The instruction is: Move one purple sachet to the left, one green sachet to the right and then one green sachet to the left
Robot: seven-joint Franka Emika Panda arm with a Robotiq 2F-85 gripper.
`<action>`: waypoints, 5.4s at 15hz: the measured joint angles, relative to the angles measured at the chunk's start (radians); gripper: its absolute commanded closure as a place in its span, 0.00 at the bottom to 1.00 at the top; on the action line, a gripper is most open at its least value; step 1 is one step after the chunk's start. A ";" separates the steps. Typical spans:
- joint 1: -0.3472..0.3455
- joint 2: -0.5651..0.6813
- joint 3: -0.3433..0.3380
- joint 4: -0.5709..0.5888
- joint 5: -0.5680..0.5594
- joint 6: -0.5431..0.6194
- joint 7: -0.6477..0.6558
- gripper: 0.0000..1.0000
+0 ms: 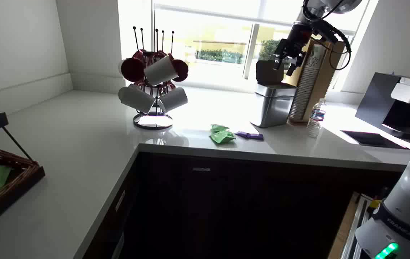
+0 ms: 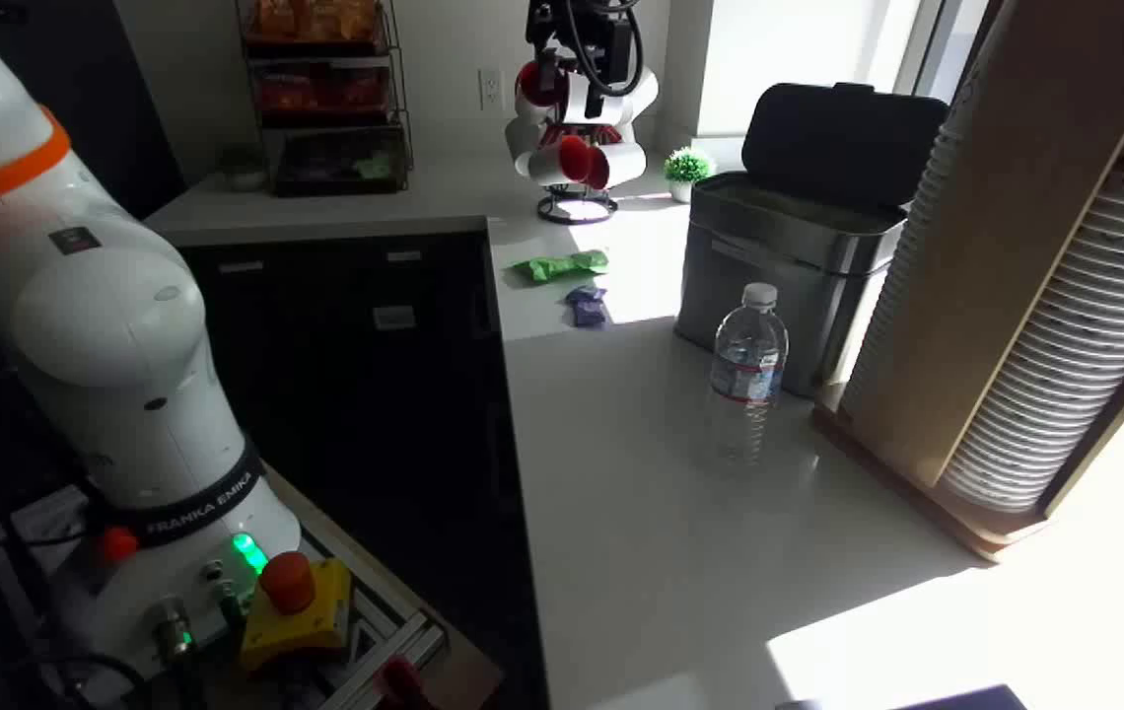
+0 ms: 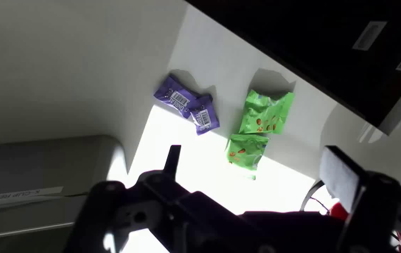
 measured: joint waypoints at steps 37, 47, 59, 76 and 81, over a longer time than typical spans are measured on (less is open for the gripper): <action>0.098 0.055 0.124 -0.423 0.126 0.736 -0.276 0.00; 0.097 0.103 0.129 -0.417 0.125 0.805 -0.242 0.00; 0.056 0.172 0.126 -0.398 0.098 0.807 -0.128 0.00; -0.032 0.463 0.178 -0.275 0.296 0.867 -0.393 0.25; -0.063 0.492 0.211 -0.251 0.296 0.867 -0.400 0.58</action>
